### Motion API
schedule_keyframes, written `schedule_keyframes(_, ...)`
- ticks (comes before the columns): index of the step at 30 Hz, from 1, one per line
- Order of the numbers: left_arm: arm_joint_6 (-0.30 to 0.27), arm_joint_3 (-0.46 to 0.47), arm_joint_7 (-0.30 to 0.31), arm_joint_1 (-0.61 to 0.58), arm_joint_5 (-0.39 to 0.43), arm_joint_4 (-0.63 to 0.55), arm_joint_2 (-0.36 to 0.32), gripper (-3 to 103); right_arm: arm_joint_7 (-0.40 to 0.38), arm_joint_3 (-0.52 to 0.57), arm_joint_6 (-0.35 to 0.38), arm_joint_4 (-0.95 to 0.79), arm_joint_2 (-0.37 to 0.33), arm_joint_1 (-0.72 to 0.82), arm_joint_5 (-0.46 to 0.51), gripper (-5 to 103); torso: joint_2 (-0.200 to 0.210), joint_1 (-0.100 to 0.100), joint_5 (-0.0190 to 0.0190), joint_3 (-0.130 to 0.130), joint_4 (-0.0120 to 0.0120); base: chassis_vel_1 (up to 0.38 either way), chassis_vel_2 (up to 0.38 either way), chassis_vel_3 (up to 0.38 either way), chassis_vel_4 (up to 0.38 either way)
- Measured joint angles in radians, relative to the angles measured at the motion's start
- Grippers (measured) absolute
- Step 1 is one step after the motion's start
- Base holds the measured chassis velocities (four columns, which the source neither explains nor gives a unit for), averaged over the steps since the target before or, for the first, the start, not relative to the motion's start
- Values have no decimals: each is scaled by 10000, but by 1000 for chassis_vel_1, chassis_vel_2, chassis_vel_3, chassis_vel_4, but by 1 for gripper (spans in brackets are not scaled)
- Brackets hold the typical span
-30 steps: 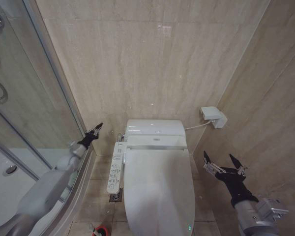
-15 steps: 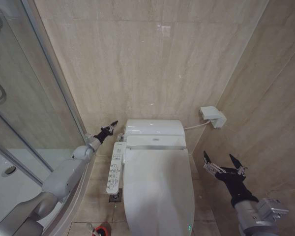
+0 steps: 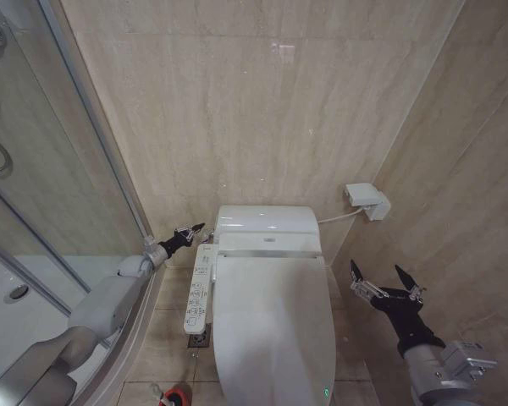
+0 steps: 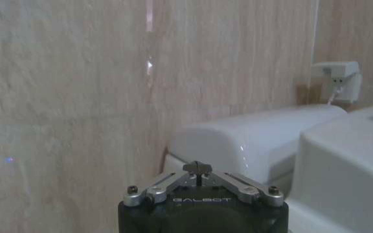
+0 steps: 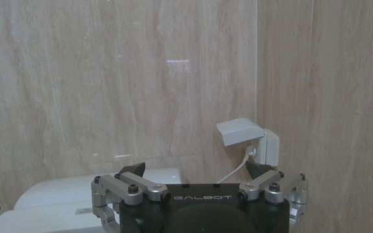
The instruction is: Open the toilet lid, clean the toilet bowl with a toilet brush, close the toilet lid, and flush.
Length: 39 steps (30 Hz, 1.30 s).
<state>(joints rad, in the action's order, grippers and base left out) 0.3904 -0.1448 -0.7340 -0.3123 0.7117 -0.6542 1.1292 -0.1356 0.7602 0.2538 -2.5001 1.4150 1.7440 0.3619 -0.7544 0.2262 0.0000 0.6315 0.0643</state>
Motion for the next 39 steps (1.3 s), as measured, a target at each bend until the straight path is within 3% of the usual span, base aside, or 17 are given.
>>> schedule_keyframes(25, 275, 85, -890, 283, -132, 1859, 525, 0, 0, 0, 0, -1, 0, 0, 0, 100, -1, -1, 2, -1, -4, 0, 0, 0, 0)
schedule_keyframes(39, 454, 260, -977, 246, -144, 2163, 838, 0, 0, 0, 0, 0, 0, 0, 0, 100, -1, -2, 2, -2, -4, 0, 0, 0, 0)
